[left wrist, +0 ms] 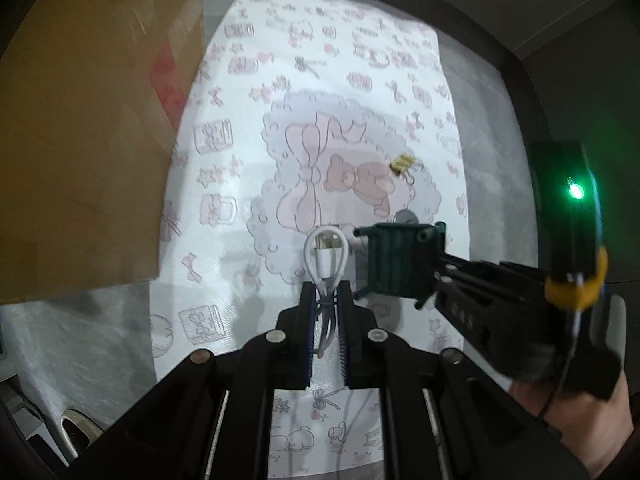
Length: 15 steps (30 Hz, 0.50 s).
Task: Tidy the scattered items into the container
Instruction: 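Lift the green stool and white cable and carry both over the box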
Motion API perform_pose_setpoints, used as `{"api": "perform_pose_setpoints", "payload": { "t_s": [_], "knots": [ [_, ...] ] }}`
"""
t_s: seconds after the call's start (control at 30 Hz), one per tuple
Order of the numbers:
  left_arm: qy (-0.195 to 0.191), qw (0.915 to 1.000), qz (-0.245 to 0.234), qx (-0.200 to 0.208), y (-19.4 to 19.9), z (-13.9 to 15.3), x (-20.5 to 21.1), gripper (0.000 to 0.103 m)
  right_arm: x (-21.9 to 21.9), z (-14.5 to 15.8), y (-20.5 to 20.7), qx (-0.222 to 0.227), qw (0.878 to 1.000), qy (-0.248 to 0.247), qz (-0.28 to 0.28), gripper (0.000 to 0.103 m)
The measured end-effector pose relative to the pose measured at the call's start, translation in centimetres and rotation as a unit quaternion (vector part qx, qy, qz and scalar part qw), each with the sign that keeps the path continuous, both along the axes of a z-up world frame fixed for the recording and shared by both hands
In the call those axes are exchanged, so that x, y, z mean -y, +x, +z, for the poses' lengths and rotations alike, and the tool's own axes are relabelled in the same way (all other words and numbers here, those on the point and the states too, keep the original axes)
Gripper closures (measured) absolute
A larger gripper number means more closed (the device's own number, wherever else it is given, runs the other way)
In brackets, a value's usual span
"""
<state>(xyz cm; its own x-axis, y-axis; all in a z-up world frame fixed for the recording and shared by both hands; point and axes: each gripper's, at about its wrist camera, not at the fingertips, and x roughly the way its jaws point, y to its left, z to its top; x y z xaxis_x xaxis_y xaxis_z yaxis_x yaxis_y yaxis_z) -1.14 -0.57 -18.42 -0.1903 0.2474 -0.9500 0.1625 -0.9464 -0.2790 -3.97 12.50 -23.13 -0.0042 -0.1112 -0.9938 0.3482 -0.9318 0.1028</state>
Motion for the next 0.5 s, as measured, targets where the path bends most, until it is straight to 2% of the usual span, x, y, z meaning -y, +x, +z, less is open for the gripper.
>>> {"api": "perform_pose_setpoints", "payload": {
  "t_s": [0.23, 0.33, 0.5],
  "knots": [
    [-0.009, 0.9992, 0.005, -0.037, 1.3, 4.2, 0.1, 0.093, -1.5, 5.9, 0.9, -0.033, 0.999, -0.002, 0.009, 0.094],
    [-0.001, 0.9986, 0.008, -0.052, 1.7, 5.8, -0.3, 0.093, -2.3, 8.3, 0.9, -0.048, 0.999, -0.008, 0.001, 0.094],
    [-0.002, 0.9963, 0.008, -0.085, 1.6, 9.9, -0.3, 0.093, -2.2, 11.6, 0.9, -0.082, 0.996, -0.018, -0.003, 0.094]
  ]
}}
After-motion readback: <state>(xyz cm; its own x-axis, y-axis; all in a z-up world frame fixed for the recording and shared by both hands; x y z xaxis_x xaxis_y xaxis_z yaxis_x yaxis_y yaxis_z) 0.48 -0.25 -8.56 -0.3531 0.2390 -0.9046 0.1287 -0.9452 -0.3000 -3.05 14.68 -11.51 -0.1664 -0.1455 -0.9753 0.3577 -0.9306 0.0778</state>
